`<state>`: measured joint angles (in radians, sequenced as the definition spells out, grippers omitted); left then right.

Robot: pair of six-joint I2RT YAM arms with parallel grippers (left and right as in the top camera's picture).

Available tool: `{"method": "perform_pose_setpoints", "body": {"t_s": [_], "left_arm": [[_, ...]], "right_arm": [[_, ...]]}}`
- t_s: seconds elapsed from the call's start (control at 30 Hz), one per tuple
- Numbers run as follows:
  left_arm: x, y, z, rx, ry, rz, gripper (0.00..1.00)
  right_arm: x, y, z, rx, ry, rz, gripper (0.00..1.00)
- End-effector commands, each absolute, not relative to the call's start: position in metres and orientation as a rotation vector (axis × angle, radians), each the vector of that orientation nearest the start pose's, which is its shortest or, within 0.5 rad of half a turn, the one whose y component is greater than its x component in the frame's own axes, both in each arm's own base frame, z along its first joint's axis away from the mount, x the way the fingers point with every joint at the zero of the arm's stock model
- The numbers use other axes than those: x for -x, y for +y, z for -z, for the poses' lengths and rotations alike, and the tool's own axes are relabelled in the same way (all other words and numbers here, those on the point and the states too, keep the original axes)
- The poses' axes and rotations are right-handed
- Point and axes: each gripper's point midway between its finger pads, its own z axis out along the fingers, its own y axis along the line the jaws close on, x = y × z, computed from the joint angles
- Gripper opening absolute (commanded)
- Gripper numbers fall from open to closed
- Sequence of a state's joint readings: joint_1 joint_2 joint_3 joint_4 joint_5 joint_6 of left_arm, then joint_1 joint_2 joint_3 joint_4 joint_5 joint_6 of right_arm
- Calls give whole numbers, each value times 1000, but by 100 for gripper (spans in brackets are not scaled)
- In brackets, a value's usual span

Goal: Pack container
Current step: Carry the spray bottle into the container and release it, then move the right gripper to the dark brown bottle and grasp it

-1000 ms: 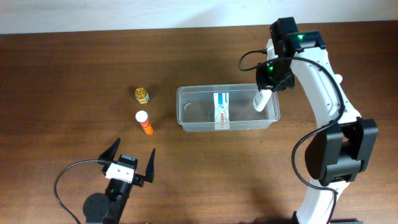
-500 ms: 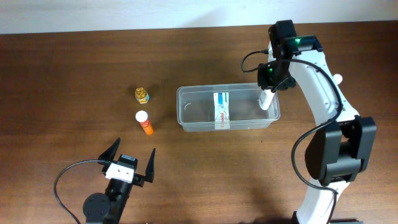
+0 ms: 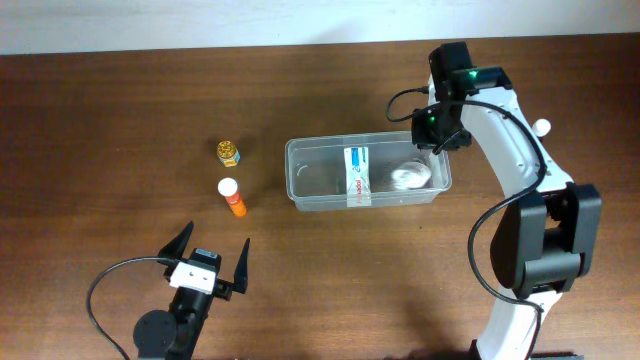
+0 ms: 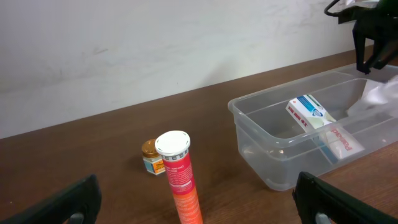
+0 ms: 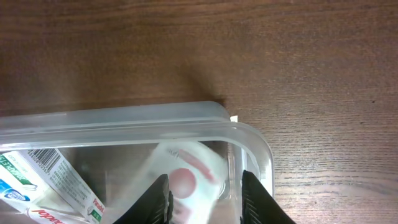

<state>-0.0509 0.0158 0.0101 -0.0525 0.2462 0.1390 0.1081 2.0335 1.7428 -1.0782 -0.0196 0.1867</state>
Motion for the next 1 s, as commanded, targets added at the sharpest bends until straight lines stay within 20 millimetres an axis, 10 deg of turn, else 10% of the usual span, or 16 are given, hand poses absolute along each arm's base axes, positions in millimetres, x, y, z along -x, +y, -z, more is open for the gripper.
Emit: {"method": "perform_pose_setpoints", "body": {"t_s": [0.0,0.3,0.53,0.7,0.97], "left_arm": [[-240,-52,-160,-342,1599,115,99],[-240,-52,-160,-342,1599,115,99],[-240,-52,-160,-342,1599,115,99],[-240,-52,-160,-342,1599,114,99],[-240,-52,-160,-342,1599,115,100]], "right_arm": [[-436,49,-100,-125,2930,-72,30],[-437,49,-109,-124,2919,-76,30],[-443,44,-181,-133,2809,-81,38],[-447,-21,-256,-294,2634,102,83],[-437,-106,-231,-557,2656,117,87]]}}
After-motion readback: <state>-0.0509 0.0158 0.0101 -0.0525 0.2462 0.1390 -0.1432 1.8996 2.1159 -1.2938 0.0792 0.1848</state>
